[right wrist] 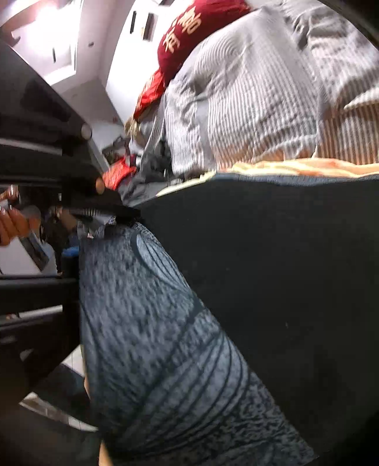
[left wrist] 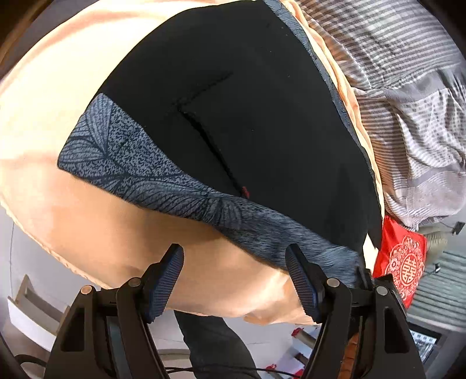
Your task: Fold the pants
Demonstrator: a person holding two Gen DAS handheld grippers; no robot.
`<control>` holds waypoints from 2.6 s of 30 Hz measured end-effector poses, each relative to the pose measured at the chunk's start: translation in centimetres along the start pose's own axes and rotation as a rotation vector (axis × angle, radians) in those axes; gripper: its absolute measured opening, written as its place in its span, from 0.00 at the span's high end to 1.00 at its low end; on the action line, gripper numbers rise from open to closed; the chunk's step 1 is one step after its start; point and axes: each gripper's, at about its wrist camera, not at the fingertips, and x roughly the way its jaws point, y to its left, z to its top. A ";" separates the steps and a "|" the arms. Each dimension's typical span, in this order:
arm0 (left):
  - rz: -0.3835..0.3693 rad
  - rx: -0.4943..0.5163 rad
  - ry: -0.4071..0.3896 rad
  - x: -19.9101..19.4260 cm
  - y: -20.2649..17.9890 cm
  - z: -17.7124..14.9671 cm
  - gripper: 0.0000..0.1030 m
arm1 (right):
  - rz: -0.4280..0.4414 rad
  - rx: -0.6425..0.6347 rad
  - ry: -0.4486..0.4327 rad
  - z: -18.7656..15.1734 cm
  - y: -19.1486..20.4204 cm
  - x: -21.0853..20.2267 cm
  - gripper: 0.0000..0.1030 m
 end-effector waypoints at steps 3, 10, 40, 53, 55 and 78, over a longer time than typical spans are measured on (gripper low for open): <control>-0.051 -0.060 -0.008 -0.4 0.4 0.1 0.29 | 0.043 -0.031 0.036 -0.3 1.4 -0.8 0.88; -0.132 -0.147 -0.051 -0.7 1.4 1.5 0.29 | 0.067 -0.062 0.082 -0.7 2.9 -1.2 0.89; 0.025 0.080 -0.188 -7.8 -6.5 8.4 0.87 | 0.016 -0.237 0.080 6.2 11.6 -0.3 0.91; 0.213 0.225 -0.304 0.4 -14.3 22.8 0.61 | -0.231 -0.207 0.167 21.9 12.4 7.6 0.88; 0.252 0.199 -0.312 0.3 -14.6 23.9 0.58 | -0.289 -0.189 0.159 23.4 11.9 8.2 0.85; 0.691 0.563 -0.108 6.8 -19.2 15.9 0.57 | -0.562 -0.579 0.035 15.1 13.6 -1.3 0.35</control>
